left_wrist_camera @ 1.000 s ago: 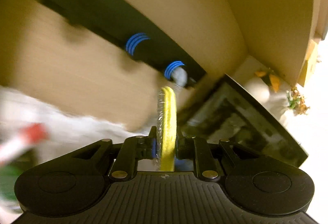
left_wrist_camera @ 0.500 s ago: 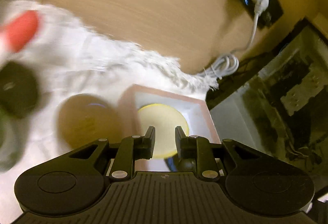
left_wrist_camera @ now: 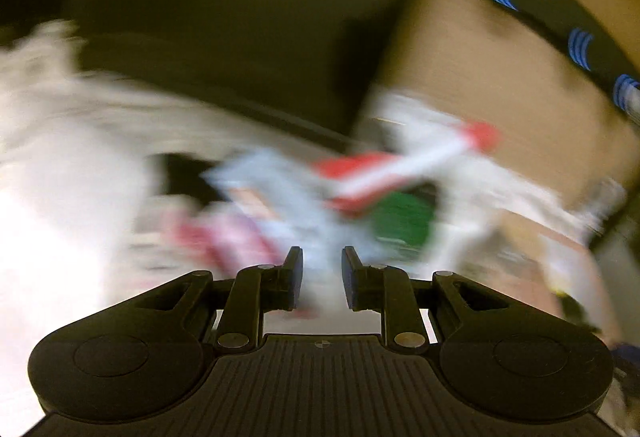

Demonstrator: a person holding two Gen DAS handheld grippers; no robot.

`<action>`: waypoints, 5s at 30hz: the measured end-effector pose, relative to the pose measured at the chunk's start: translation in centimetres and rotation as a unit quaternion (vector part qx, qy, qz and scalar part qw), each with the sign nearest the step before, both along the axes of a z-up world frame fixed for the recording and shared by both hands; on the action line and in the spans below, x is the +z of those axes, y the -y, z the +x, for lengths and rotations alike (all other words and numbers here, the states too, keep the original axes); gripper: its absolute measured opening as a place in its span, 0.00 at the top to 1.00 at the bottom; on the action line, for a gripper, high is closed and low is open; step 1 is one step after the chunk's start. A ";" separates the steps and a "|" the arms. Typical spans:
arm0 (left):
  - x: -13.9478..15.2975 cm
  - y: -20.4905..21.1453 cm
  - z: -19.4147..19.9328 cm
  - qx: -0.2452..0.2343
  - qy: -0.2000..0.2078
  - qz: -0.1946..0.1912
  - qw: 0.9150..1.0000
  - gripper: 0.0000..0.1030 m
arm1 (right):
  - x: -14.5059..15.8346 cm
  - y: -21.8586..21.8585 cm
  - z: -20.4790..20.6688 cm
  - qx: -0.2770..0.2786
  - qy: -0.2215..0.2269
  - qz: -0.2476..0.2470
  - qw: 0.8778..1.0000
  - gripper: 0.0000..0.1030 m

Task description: Organize soft objects

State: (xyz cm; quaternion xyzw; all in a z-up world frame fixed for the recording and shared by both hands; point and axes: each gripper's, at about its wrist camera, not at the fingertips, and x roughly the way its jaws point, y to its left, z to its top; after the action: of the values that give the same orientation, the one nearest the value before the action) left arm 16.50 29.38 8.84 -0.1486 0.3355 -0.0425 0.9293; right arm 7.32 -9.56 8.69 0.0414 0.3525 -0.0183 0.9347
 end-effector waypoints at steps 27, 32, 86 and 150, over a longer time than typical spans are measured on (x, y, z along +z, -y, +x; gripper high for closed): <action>-3.2 -8.9 -1.2 0.026 -0.007 -0.061 0.998 0.78 | -5.4 -9.2 1.7 0.055 -0.105 -0.057 0.991 0.36; -3.5 -9.3 -0.1 0.048 -0.021 -0.062 0.997 0.78 | -5.4 -11.1 0.2 0.083 -0.088 -0.113 0.986 0.29; -4.5 -3.5 1.6 -0.059 -0.049 0.086 0.993 0.53 | -1.4 -9.3 0.0 0.043 -0.033 -0.108 0.993 0.20; -6.5 -5.2 -3.8 -0.085 -0.106 -0.002 0.991 0.17 | -5.8 -25.9 11.1 0.285 -0.123 -0.092 0.946 0.28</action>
State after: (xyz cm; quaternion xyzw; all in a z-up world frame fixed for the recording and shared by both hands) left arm 12.71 34.61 2.33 -0.1250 0.4430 -0.1061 0.8814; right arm 18.45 16.35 2.85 -0.1497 0.4587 0.2115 0.8500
